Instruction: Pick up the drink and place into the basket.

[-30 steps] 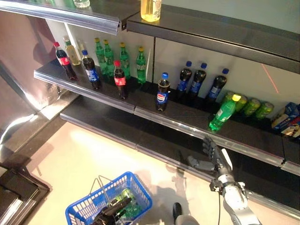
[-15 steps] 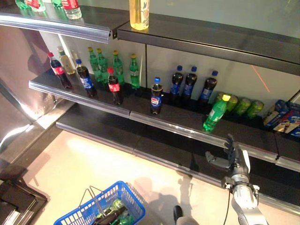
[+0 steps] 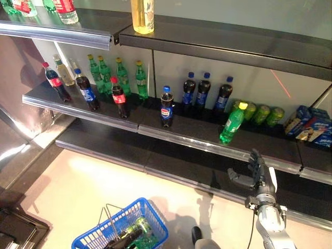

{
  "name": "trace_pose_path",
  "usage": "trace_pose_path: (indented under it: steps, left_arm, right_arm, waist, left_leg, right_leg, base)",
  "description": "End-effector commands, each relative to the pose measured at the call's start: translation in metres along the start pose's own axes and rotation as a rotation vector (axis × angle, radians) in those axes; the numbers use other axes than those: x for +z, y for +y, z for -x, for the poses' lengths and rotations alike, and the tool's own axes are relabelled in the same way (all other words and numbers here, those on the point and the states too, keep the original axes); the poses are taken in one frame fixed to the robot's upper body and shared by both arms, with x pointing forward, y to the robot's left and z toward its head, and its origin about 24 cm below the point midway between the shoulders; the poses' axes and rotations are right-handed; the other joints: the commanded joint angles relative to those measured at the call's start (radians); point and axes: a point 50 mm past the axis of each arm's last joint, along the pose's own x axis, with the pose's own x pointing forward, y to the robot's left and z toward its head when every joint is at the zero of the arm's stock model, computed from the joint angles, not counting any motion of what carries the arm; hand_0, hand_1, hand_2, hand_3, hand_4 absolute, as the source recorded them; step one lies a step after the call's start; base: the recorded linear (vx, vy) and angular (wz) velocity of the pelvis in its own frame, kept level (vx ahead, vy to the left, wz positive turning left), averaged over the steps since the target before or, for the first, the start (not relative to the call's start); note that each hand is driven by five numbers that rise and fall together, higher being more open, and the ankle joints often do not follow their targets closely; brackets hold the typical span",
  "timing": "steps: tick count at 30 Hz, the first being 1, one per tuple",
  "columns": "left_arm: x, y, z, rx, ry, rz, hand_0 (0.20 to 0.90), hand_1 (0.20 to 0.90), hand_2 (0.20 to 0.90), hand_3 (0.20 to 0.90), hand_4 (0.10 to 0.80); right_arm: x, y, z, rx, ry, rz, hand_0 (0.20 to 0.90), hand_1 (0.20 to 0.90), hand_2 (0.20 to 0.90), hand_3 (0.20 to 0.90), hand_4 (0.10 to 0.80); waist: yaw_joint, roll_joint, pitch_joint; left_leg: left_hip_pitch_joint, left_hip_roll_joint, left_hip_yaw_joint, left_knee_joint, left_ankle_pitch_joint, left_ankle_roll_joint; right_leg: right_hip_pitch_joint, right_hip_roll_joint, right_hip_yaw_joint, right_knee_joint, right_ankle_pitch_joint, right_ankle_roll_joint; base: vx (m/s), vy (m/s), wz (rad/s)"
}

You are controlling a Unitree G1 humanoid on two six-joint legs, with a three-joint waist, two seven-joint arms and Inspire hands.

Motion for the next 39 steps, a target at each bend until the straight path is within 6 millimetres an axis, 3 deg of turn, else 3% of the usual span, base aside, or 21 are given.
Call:
trace_pose_path:
  steps: [1,8,14,18,21,28,39]
  left_arm:
    - [0.093,-0.038,-0.006,-0.219,-0.348,-0.040,0.300,0.300,0.300,0.200,0.100]
    - [0.111,-0.075,-0.010,-0.326,-0.429,-0.018,0.300,0.300,0.300,0.200,0.100]
    - [0.109,-0.081,-0.012,-0.364,-0.425,-0.022,0.300,0.300,0.300,0.200,0.100]
    - [0.115,-0.090,-0.013,-0.390,-0.447,-0.009,0.300,0.300,0.300,0.200,0.100]
    - [0.118,-0.097,-0.014,-0.410,-0.447,-0.008,0.300,0.300,0.300,0.200,0.100]
    - [0.117,-0.104,-0.015,-0.435,-0.437,-0.012,0.300,0.300,0.300,0.200,0.100]
    - [0.109,-0.109,-0.016,-0.472,-0.423,-0.023,0.300,0.300,0.300,0.200,0.100]
  right_arm:
    - [0.066,-0.016,-0.030,-0.095,-0.331,-0.061,0.900,0.900,0.900,0.900,0.800]
    - [0.114,-0.014,-0.042,-0.116,-0.555,-0.093,0.900,0.900,0.900,0.900,0.800]
    - [0.137,-0.022,-0.048,-0.146,-0.651,-0.077,0.900,0.900,0.900,0.900,0.800]
    - [0.163,-0.026,-0.054,-0.160,-0.747,-0.064,0.900,0.900,0.900,0.900,0.800]
    - [0.181,-0.031,-0.055,-0.189,-0.825,-0.053,0.900,0.900,0.900,0.900,0.800]
    - [0.207,-0.038,-0.052,-0.233,-0.933,-0.036,0.900,0.900,0.900,0.900,0.800]
    - [0.247,-0.059,-0.051,-0.306,-1.043,-0.051,0.900,0.900,0.900,0.900,0.800]
  waist:
    - [-0.009,0.026,0.052]
    - [-0.021,0.056,0.187]
    - [-0.017,0.086,0.225]
    - [-0.020,0.105,0.268]
    - [-0.029,0.115,0.317]
    - [-0.038,0.133,0.348]
    - [-0.038,0.166,0.364]
  left_leg:
    - [-0.049,-0.011,0.004,0.006,-0.028,0.062]
    - [-0.171,-0.024,-0.033,0.008,0.010,0.062]
    - [-0.208,-0.027,-0.043,0.024,0.021,0.051]
    - [-0.265,-0.013,-0.051,0.120,0.001,0.039]
    - [-0.329,0.012,-0.075,0.268,-0.048,0.029]
    - [-0.387,0.024,-0.094,0.349,-0.079,0.030]
    - [-0.388,0.015,-0.099,0.307,-0.050,0.030]
  right_leg:
    - [-0.011,-0.061,-0.005,0.012,-0.041,0.058]
    - [-0.138,-0.060,0.035,0.034,-0.023,0.040]
    - [-0.172,-0.076,0.022,0.061,-0.037,0.034]
    - [-0.228,-0.086,0.015,0.160,-0.076,0.014]
    - [-0.293,-0.094,0.018,0.290,-0.134,-0.012]
    - [-0.374,-0.095,0.031,0.393,-0.180,-0.030]
    - [-0.393,-0.080,0.038,0.392,-0.184,-0.038]
  base:
    - [-0.233,0.016,-0.12]
    - [-0.182,-0.002,-0.14]
    - [-0.045,0.009,0.00]
    - [-0.112,0.017,0.00]
    - [-0.067,-0.012,0.05]
    - [-0.010,-0.015,0.09]
    - [-0.006,-0.012,0.03]
